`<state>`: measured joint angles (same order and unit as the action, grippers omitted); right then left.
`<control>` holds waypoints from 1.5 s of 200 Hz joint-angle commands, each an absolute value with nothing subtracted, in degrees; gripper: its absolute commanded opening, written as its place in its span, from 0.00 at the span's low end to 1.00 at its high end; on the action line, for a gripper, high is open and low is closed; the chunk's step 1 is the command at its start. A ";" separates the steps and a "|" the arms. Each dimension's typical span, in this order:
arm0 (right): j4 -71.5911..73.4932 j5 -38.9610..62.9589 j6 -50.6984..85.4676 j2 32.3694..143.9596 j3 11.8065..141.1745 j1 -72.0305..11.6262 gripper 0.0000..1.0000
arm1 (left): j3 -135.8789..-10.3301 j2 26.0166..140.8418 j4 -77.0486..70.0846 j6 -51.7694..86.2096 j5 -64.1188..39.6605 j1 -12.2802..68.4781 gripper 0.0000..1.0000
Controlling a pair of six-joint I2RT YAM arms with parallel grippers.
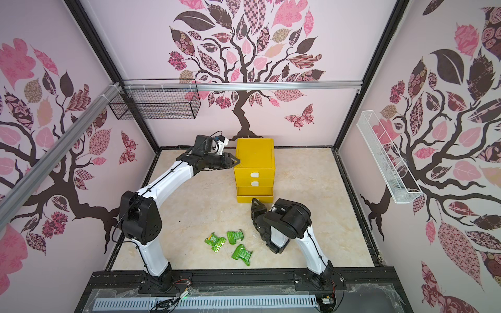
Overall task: Place the cookies into the drawer by color
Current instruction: Open the drawer in the storage box.
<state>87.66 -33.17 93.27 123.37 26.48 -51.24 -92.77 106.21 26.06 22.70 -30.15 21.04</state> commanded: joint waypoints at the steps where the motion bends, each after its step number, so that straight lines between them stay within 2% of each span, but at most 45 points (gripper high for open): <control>1: 81.12 -35.29 95.93 122.43 23.32 -53.83 0.31 | -90.26 108.19 32.29 22.04 -28.61 20.83 0.42; 126: 77.21 -39.02 101.82 117.88 18.07 -60.73 0.30 | -90.00 108.19 31.97 22.32 -28.65 20.99 0.42; 140: 76.49 -38.69 101.52 115.99 17.43 -60.91 0.35 | -89.86 108.04 31.90 22.33 -28.64 20.92 0.42; 155: 72.90 -39.30 101.51 113.13 16.15 -61.60 0.47 | -89.80 107.93 31.76 22.36 -28.56 20.95 0.43; 171: 69.86 -40.35 101.34 109.49 14.54 -61.87 0.55 | -89.72 107.71 31.68 22.32 -28.37 20.92 0.46; 219: 59.33 -41.38 101.05 99.46 10.39 -61.87 0.65 | -89.56 106.34 31.99 21.49 -26.91 20.94 0.59; 243: 51.53 -39.18 98.65 91.20 7.99 -61.87 0.67 | -88.67 104.04 31.22 21.12 -26.47 20.96 0.63; 263: 38.12 -40.17 95.84 79.47 7.12 -61.87 0.70 | -87.11 101.00 29.78 19.62 -26.11 20.94 0.67; 282: 18.99 -43.48 90.47 63.87 8.81 -61.79 0.81 | -84.99 97.70 28.47 17.23 -24.86 20.92 0.71; 300: 5.84 -46.76 76.00 49.86 10.90 -61.68 0.88 | -82.34 93.71 27.00 15.29 -24.08 20.90 0.75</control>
